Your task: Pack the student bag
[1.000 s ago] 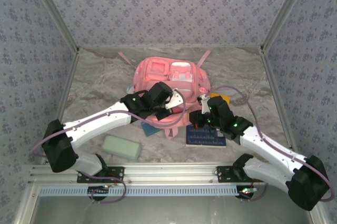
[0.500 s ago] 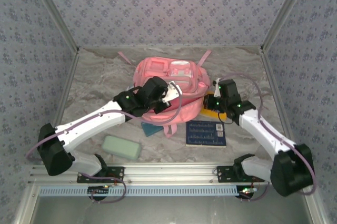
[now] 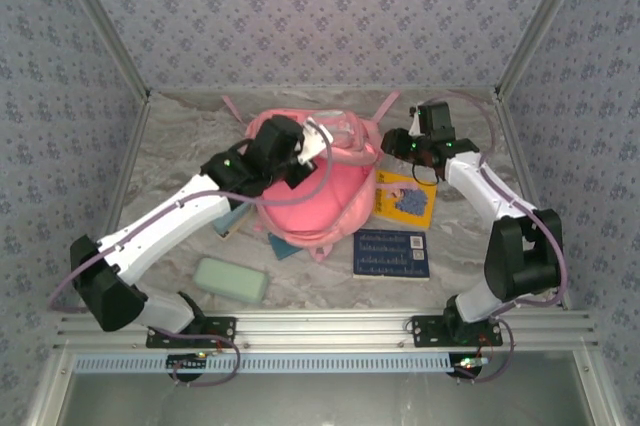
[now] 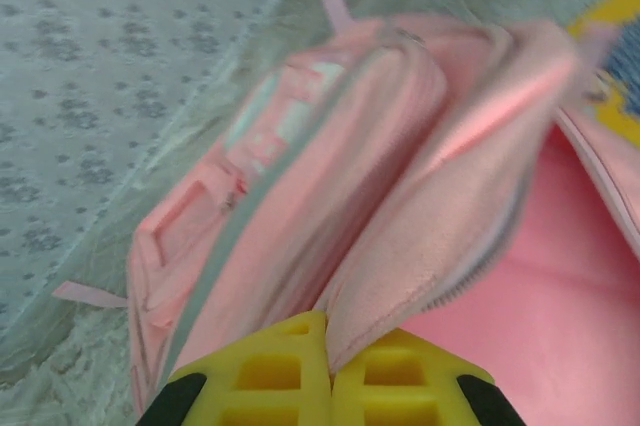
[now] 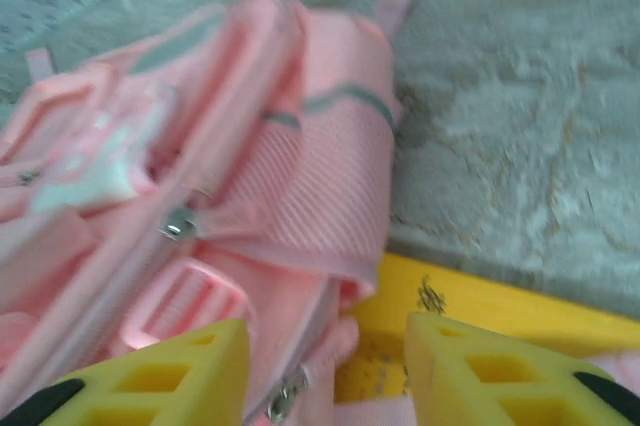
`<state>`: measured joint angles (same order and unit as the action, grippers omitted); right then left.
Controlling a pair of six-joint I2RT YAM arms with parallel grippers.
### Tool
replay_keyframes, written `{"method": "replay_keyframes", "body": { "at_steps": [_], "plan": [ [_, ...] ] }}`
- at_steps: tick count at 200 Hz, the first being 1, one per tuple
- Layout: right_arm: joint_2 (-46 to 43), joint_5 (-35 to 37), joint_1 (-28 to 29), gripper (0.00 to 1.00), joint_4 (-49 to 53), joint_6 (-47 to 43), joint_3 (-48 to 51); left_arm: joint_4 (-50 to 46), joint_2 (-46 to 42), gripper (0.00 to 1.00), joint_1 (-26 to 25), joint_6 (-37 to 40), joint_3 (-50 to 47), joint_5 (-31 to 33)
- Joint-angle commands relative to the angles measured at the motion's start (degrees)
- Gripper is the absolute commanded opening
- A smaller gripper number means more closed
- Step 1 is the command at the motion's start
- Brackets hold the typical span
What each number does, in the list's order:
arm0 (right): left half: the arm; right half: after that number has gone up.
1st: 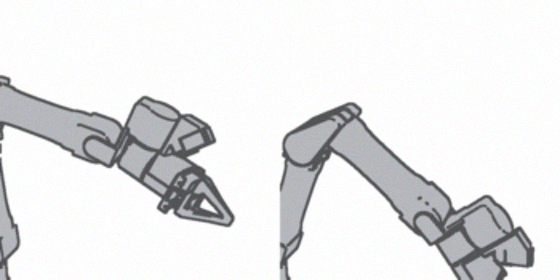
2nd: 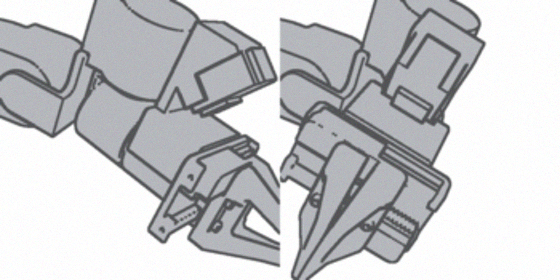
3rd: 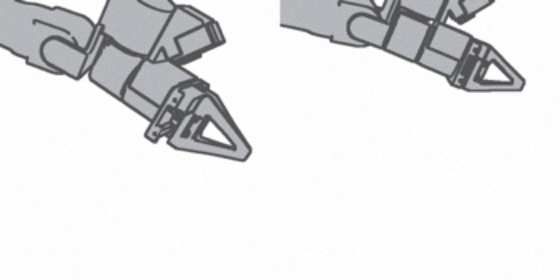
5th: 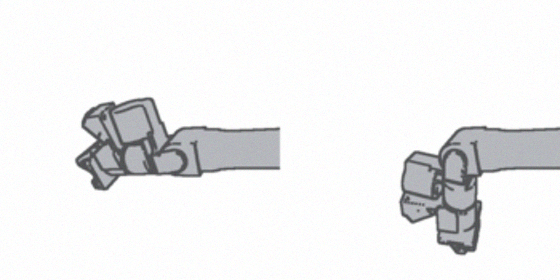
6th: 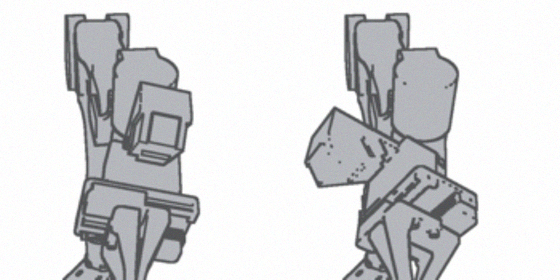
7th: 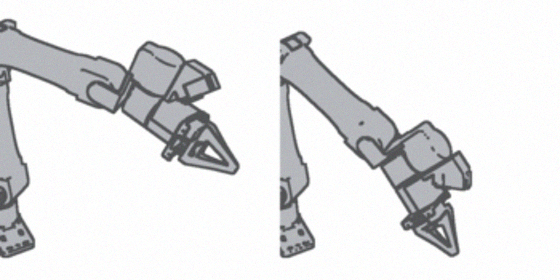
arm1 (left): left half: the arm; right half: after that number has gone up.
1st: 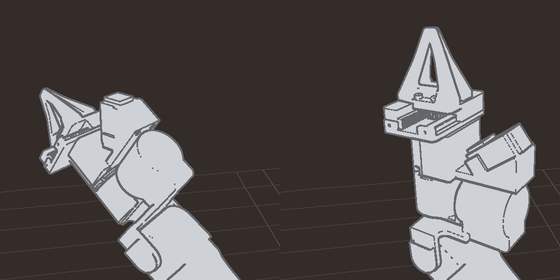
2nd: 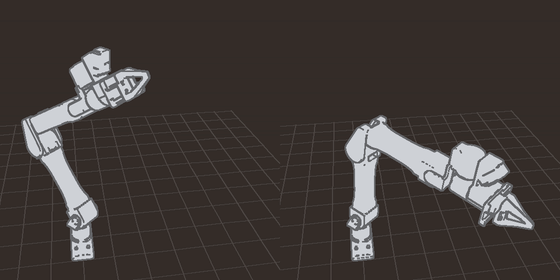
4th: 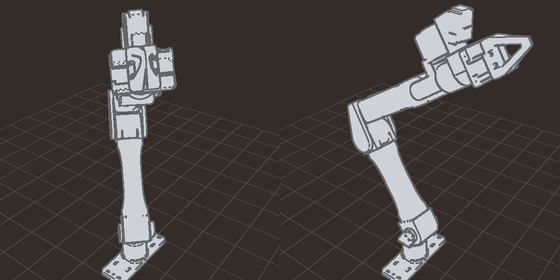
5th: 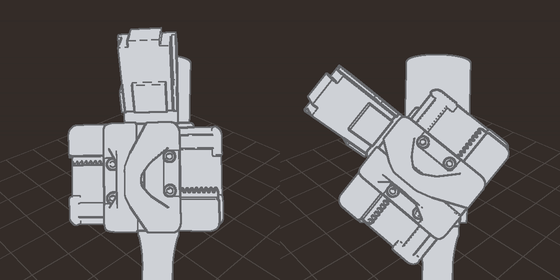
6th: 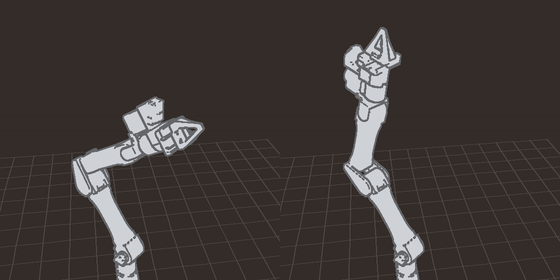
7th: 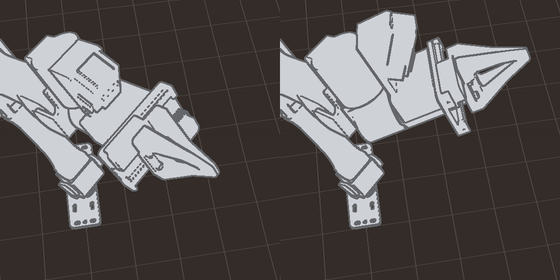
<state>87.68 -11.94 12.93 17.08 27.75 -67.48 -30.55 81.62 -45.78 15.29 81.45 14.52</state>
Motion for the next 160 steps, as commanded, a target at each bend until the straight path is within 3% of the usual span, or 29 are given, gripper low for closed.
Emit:
{"method": "replay_keyframes", "body": {
  "at_steps": [1, 51, 130, 160],
  "plan": [
    [-4.45, 3.74, 1.47, 0.50, 1.86, -1.42, -3.93, 3.24, 2.65, 0.00, 5.53, -12.72, 10.00, 0.90],
    [-13.80, 5.51, 3.01, 0.48, 5.10, -2.20, -1.34, 1.77, 12.13, 0.00, 17.07, -27.65, 27.79, -8.07],
    [-20.04, 2.66, 4.42, 0.50, 10.53, -5.24, 7.71, 1.81, 12.22, 0.00, 26.87, -32.79, 36.54, -10.77],
    [-20.23, 3.24, 5.94, 0.50, 9.74, -5.70, 10.97, 1.24, 9.82, 0.00, 28.63, -30.35, 36.34, -7.84]
  ]
}}
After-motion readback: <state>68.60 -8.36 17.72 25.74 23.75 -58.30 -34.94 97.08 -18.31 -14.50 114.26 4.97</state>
